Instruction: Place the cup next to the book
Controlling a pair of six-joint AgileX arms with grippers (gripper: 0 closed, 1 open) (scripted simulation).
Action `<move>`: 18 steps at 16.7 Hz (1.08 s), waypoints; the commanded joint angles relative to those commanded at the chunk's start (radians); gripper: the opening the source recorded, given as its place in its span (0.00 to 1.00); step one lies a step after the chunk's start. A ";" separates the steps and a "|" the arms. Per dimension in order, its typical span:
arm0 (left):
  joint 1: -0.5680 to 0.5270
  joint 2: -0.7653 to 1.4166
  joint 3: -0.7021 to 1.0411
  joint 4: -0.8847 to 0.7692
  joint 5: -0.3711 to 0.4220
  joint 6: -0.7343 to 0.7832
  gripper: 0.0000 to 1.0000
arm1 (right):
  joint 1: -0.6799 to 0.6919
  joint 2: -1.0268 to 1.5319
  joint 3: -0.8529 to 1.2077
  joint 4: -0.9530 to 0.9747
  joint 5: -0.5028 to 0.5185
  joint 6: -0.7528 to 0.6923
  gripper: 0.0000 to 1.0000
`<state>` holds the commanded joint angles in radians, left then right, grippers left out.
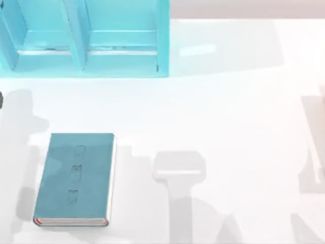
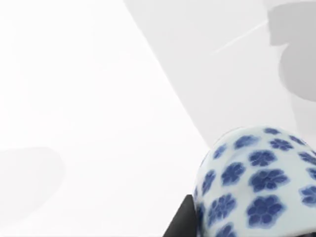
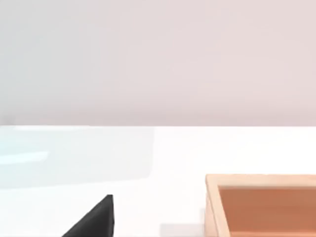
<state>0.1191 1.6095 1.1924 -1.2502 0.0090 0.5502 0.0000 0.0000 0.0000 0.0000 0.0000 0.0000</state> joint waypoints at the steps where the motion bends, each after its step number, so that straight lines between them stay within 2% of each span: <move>1: -0.022 -0.004 0.009 -0.011 0.000 -0.101 0.00 | 0.000 0.000 0.000 0.000 0.000 0.000 1.00; 5: -0.099 -0.029 0.047 -0.035 -0.002 -0.406 0.00 | 0.000 0.000 0.000 0.000 0.000 0.000 1.00; 8: -0.133 -0.049 0.065 -0.039 -0.006 -0.526 0.00 | 0.000 0.000 0.000 0.000 0.000 0.000 1.00; 15: -0.137 -0.049 0.064 -0.035 -0.008 -0.550 0.00 | 0.000 0.000 0.000 0.000 0.000 0.000 1.00; 18: -0.137 -0.038 0.001 0.030 -0.008 -0.549 0.00 | 0.000 0.000 0.000 0.000 0.000 0.000 1.00</move>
<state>-0.0179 1.5719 1.1929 -1.2207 0.0012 0.0007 0.0000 0.0000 0.0000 0.0000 0.0000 0.0000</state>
